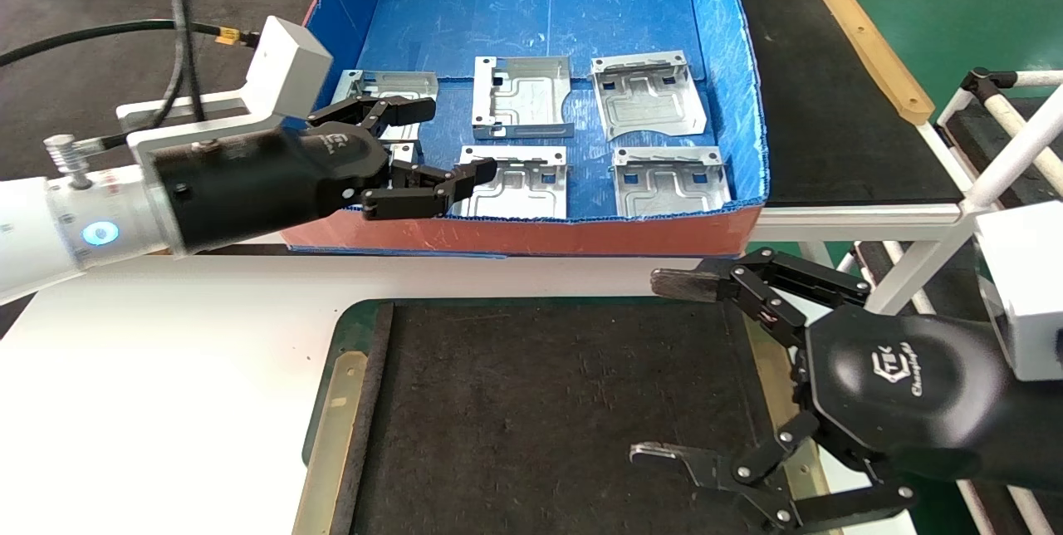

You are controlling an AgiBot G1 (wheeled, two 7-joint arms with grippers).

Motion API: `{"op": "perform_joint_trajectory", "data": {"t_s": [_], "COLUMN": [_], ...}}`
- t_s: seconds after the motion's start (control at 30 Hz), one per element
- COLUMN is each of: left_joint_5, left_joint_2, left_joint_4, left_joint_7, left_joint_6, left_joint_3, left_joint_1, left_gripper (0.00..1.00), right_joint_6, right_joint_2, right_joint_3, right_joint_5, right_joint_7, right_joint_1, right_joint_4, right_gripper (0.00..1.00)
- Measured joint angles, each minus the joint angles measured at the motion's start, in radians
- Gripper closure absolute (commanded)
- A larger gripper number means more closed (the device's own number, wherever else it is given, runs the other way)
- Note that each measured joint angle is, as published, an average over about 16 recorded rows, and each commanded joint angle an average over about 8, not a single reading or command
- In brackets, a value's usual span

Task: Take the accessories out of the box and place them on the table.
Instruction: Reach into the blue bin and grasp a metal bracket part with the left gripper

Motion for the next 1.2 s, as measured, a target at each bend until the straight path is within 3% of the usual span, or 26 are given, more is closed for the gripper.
{"op": "perform_joint_trajectory", "data": {"t_s": [0.67, 1.2], "left_joint_5": [0.222, 0.326], "left_joint_2": [0.224, 0.353], "left_joint_4": [0.262, 0.453], "left_joint_7": [-0.017, -0.005], "left_joint_6": [-0.213, -0.351], "left_joint_3": [0.097, 0.139], "left_joint_1": [-0.148, -0.222], "left_gripper": [0.0, 0.0], "right_joint_6": [0.0, 0.0], "right_joint_2": [0.0, 0.0], "right_joint_3": [0.0, 0.0], "right_joint_5": [0.0, 0.0], "right_joint_7": [0.0, 0.0], "right_joint_1": [0.0, 0.0], "right_joint_4": [0.0, 0.0], "right_gripper": [0.0, 0.0]}}
